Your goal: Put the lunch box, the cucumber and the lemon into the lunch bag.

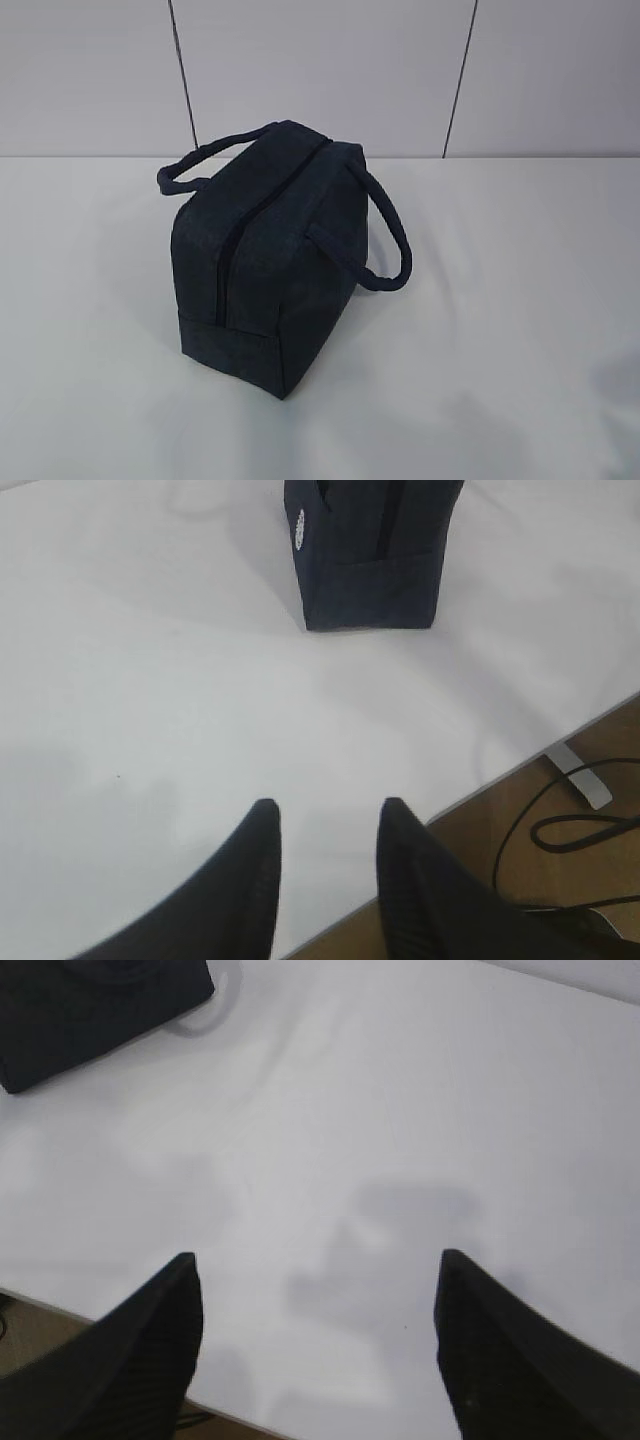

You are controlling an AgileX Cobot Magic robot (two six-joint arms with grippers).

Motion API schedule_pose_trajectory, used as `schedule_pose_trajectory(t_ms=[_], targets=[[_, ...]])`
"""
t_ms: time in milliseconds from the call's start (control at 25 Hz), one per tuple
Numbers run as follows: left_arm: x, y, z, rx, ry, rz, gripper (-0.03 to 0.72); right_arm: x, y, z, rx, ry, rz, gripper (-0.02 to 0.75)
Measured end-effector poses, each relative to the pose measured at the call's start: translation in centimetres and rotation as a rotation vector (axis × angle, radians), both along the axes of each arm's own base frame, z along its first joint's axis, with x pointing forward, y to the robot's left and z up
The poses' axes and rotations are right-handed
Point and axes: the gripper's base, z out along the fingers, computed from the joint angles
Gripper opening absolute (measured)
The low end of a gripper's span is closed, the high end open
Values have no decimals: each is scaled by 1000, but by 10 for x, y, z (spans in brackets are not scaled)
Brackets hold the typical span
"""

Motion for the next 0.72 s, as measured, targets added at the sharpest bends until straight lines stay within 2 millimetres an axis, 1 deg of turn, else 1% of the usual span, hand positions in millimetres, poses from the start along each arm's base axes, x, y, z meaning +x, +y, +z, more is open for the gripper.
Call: schedule_pose_trajectory(t_ms=[160,280,720], targets=[[6,2,0,16,-50,32,235,2,0,-1,2,-11,0,526],[12,3,-4,33,-80,57,235,2,0,-1,2,-15,-1,526],[14,3,-3,32,-92,69,235,3,0,0,1,-20,-2,526]])
